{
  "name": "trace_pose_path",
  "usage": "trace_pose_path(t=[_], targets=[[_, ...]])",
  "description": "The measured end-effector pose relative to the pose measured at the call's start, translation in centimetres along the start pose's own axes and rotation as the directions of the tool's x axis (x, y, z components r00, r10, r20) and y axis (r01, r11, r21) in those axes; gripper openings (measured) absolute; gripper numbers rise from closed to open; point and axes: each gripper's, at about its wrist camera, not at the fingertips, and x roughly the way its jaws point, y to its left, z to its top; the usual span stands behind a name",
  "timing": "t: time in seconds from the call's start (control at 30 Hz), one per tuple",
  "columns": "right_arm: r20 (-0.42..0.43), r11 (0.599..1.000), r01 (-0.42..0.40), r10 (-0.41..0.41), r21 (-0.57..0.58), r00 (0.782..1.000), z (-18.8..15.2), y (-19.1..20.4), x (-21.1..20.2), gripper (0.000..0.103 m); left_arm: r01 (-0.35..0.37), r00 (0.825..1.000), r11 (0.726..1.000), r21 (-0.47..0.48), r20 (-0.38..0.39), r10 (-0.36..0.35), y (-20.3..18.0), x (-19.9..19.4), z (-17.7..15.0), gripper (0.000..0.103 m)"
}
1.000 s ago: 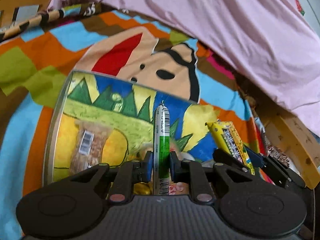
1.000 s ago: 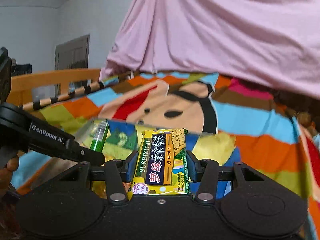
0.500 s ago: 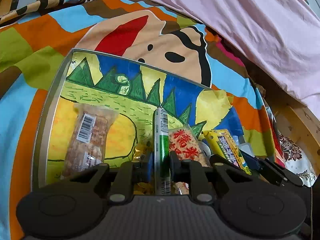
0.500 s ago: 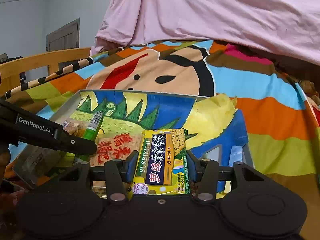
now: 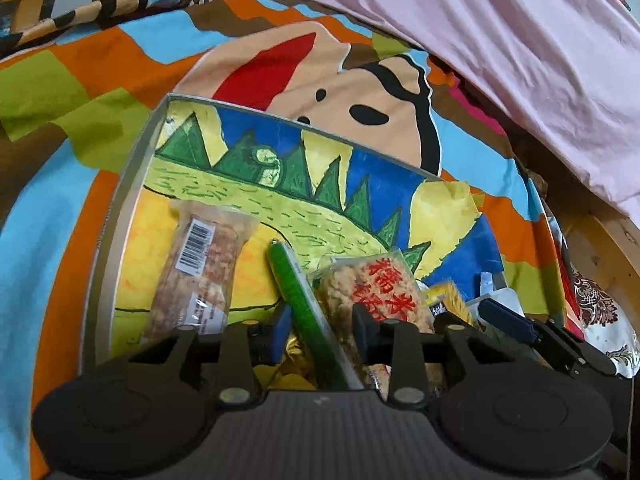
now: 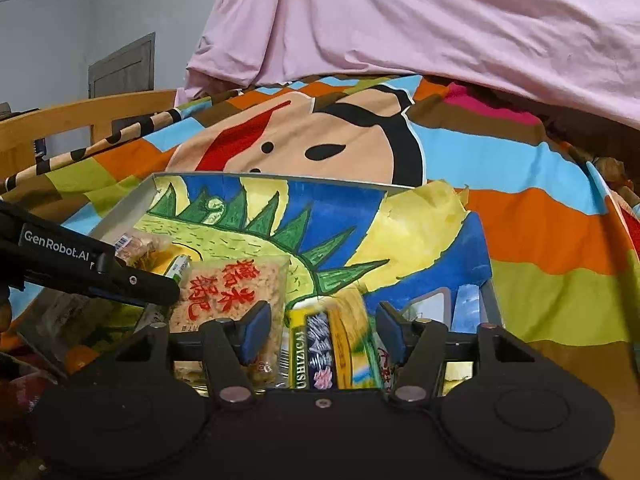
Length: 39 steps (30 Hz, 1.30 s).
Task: Organize snacks
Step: 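Lower the cracker packet into the tray and open the right tool while the left releases the green stick there, then raise both open tools away from the tray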
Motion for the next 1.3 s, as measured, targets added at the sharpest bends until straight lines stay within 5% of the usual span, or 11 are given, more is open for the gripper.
trace_pose_path(t=[0.43,0.63,0.87,1.3], targets=[[0.093,1.0,0.015,-0.016,0.005,0.996,2.4,-0.3,-4.2,0.084,0.009,0.991,0.999,0.038,0.132,-0.014,-1.6,-4.3,0.5,0.078],[0.147,1.0,0.021,-0.022,0.012,0.989,3.9,-0.3,-7.1,0.092,-0.016,0.974,0.997,0.072,0.228,-0.001,-3.1,-7.7,0.4,0.1],[0.214,1.0,0.024,-0.025,0.007,0.977,5.3,0.2,-11.5,0.097,-0.052,0.949,0.994,0.096,0.315,0.02,-4.7,-11.9,-0.2,0.102],[0.327,0.999,0.03,-0.033,0.013,0.944,5.4,1.2,-21.7,0.102,-0.133,0.871,0.977,0.166,0.49,0.035,-7.9,-20.2,-3.7,0.103]])
